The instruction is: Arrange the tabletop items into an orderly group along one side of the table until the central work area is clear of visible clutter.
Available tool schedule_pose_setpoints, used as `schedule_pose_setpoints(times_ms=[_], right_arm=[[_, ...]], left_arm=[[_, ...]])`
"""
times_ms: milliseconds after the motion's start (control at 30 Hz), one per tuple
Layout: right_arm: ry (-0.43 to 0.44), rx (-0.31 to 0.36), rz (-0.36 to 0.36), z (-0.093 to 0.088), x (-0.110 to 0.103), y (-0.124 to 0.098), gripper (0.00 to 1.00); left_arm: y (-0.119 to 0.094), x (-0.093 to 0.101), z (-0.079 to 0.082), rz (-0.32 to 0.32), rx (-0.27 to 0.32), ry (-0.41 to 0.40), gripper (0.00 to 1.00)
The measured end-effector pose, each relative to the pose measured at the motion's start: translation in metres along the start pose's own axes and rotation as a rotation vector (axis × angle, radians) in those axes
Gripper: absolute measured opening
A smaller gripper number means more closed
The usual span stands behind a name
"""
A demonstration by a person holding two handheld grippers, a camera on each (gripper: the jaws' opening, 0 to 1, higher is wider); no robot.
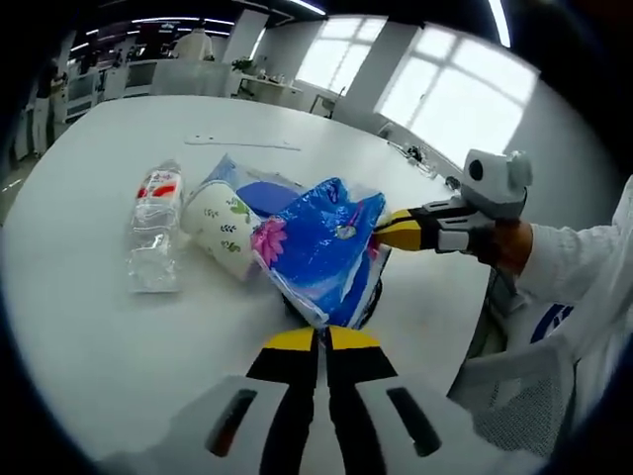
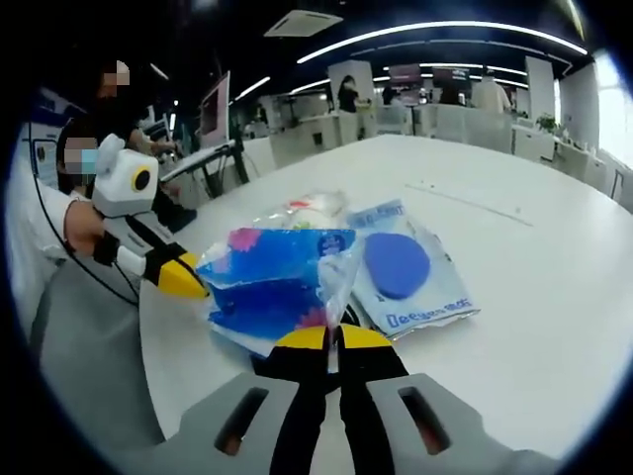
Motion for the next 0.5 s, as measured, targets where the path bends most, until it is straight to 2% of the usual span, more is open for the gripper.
schedule_pose_setpoints(times_ms=[500], right_arm=[[0.049, 0.089, -0.062, 0.025, 0.007, -0.038, 0.0]], left_arm=[[-0.009, 0.022, 0.04, -0.052, 0.018, 0.061, 0.0]])
Point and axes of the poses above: the point that each gripper's makers call its tool centre point, and the gripper's own axes: y roughly forward along the fingers, x roughly to its right, z roughly out of its top, the point moved 4 cm from there along -y, roughly backward along the fingers
